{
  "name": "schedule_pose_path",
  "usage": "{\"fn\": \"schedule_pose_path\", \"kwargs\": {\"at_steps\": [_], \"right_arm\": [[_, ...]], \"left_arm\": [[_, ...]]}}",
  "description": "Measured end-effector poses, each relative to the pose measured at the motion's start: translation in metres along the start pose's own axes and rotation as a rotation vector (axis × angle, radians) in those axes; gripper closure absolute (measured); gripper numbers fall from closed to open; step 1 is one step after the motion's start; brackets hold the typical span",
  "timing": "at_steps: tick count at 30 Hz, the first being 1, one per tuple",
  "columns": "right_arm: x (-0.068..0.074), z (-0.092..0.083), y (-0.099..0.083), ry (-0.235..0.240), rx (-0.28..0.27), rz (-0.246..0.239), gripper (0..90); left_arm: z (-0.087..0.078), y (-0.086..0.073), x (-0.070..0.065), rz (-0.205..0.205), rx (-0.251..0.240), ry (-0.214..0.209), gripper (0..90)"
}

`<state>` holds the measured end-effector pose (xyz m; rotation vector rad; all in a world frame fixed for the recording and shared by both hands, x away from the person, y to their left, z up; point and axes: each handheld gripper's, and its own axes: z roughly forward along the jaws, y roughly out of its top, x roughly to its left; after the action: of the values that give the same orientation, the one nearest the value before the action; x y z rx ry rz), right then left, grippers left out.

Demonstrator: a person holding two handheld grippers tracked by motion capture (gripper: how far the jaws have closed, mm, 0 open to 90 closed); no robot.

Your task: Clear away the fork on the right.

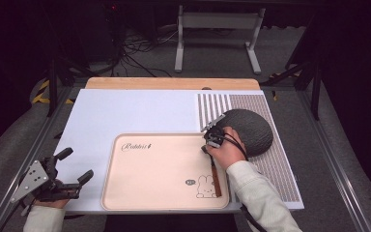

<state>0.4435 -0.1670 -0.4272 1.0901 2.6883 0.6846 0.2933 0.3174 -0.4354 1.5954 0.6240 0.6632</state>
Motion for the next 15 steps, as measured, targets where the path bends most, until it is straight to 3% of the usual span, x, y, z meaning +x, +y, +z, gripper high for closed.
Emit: {"fn": "schedule_pose_path", "kwargs": {"at_steps": [9, 15], "right_arm": [[-0.0043, -0.003, -0.0045, -0.017, 0.003, 0.032, 90.0], [-0.0044, -0.0043, -0.0061, -0.02, -0.001, 0.029, 90.0]], "left_arm": [[0.0011, 0.0, 0.0, -0.002, 0.002, -0.003, 1.3], [0.003, 0.0003, 0.0006, 0.001, 0.002, -0.007, 1.3]]}}
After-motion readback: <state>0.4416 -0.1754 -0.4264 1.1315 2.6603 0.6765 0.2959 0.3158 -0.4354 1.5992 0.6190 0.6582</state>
